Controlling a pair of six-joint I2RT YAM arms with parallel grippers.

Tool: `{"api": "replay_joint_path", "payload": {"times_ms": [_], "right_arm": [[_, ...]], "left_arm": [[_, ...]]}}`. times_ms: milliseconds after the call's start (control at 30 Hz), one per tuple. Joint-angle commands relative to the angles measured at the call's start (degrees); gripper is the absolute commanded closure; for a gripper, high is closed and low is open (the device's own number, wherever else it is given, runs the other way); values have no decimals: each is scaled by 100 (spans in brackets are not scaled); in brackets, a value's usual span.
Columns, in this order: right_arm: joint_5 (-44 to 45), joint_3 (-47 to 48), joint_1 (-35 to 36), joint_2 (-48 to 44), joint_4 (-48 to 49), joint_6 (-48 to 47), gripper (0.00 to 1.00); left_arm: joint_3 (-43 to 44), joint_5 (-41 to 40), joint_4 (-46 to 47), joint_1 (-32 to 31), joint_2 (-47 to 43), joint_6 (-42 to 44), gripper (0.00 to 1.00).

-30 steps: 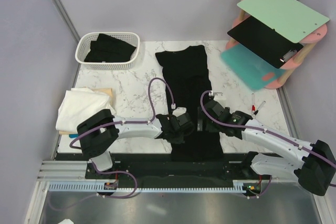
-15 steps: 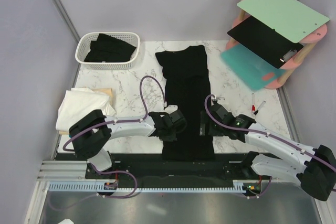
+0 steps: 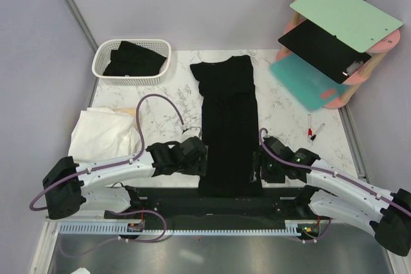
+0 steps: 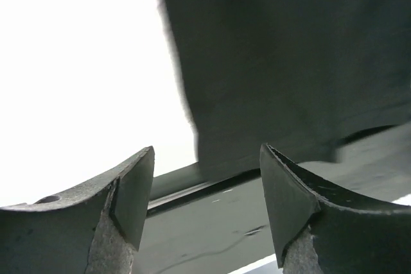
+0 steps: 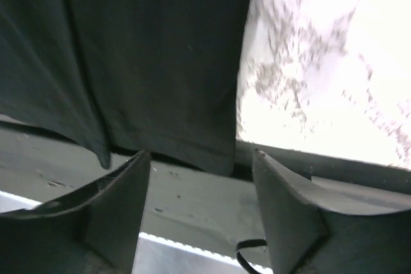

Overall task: Fold and stack the t-shirts
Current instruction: Rotate the tshirt 90 degrees, then grab the bottom of the folded rectangular tshirt with both arms

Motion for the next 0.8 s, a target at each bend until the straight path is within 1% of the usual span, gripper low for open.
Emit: {"api": "replay_joint_path", "payload": {"times_ms": [0, 67, 100, 300, 533, 767], "right_arm": [[-547, -277, -8, -123, -207, 174, 35], [-627, -356, -8, -149, -190, 192, 37], [-688, -417, -8, -176, -181, 209, 41], [-742, -532, -8, -185, -32, 279, 43], [-891, -831, -7, -79, 644, 455, 44], [-803, -936, -8, -27, 812, 464, 45]], "left_arm": [[-583, 233, -215, 5, -35, -469, 26], [-847, 286, -153, -12, -52, -592, 27], [-927, 313, -92, -12, -78, -619, 26], [-1506, 515, 629, -21, -369, -803, 27], [-1665, 647, 1192, -21, -299, -891, 27], [-1657, 936, 1421, -82, 35, -891, 29]]}}
